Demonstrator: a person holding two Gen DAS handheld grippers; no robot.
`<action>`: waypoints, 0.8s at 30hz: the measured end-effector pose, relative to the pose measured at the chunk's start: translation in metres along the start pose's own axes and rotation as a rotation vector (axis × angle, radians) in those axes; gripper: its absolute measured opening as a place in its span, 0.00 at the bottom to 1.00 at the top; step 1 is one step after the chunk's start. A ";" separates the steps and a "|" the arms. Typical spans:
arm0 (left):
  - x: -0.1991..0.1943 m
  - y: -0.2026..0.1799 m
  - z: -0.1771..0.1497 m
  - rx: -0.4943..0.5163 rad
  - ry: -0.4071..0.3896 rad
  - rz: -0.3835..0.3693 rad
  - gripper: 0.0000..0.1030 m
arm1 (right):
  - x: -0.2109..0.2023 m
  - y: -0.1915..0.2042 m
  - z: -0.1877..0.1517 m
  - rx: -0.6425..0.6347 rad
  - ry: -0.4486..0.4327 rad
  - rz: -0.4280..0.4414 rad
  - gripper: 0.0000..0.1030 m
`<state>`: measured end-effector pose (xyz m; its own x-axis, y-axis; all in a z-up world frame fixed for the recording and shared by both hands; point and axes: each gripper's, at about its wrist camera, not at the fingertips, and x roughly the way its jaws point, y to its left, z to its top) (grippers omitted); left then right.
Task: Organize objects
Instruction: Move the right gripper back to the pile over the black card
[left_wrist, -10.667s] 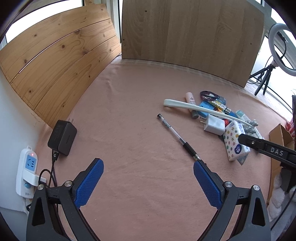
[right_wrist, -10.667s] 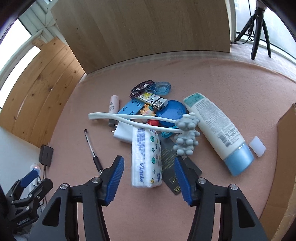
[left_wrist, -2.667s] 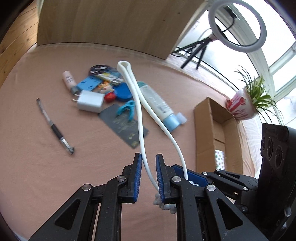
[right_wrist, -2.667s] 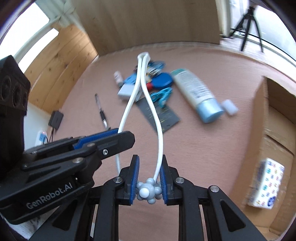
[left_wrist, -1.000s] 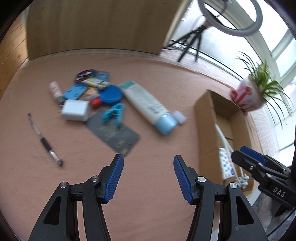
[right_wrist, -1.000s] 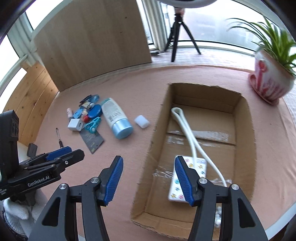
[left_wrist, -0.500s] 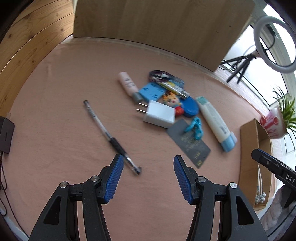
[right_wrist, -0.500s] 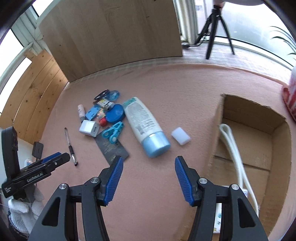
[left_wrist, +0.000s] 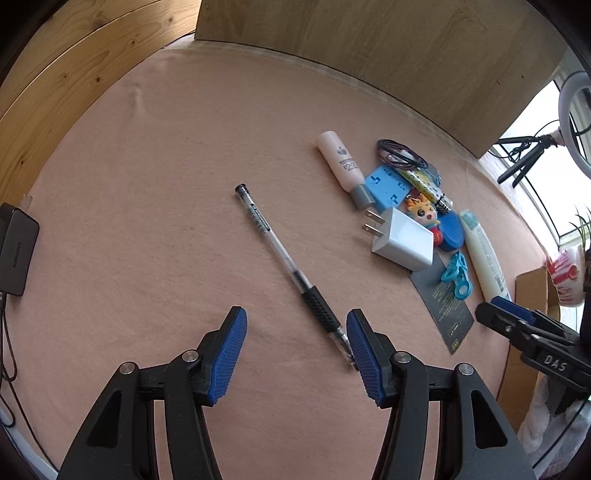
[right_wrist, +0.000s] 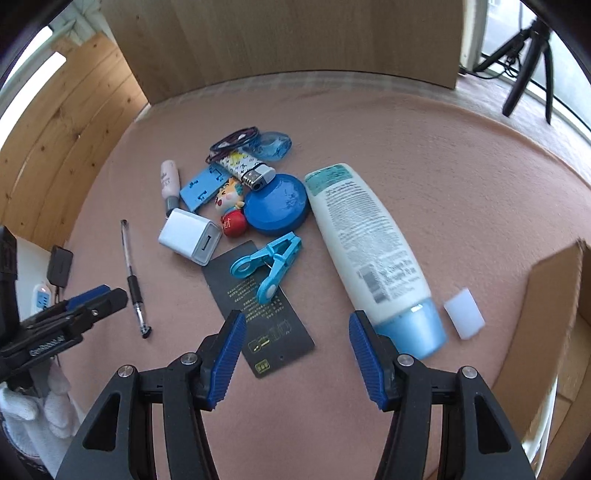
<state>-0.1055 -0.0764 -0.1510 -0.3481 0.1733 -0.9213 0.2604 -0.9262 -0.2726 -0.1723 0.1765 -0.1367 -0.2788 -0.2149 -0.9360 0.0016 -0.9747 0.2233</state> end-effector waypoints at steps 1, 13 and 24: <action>0.000 0.001 0.000 -0.005 -0.001 -0.003 0.58 | 0.003 0.001 0.002 -0.005 0.004 -0.003 0.53; -0.014 0.015 -0.013 -0.051 -0.017 -0.066 0.58 | 0.031 0.029 0.017 -0.124 0.053 -0.070 0.65; -0.014 0.027 -0.019 -0.071 -0.004 -0.091 0.58 | 0.030 0.065 0.006 -0.312 0.128 -0.139 0.46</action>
<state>-0.0762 -0.0973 -0.1509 -0.3770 0.2541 -0.8907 0.2909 -0.8805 -0.3743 -0.1865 0.1070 -0.1490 -0.1746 -0.0654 -0.9825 0.2709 -0.9625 0.0159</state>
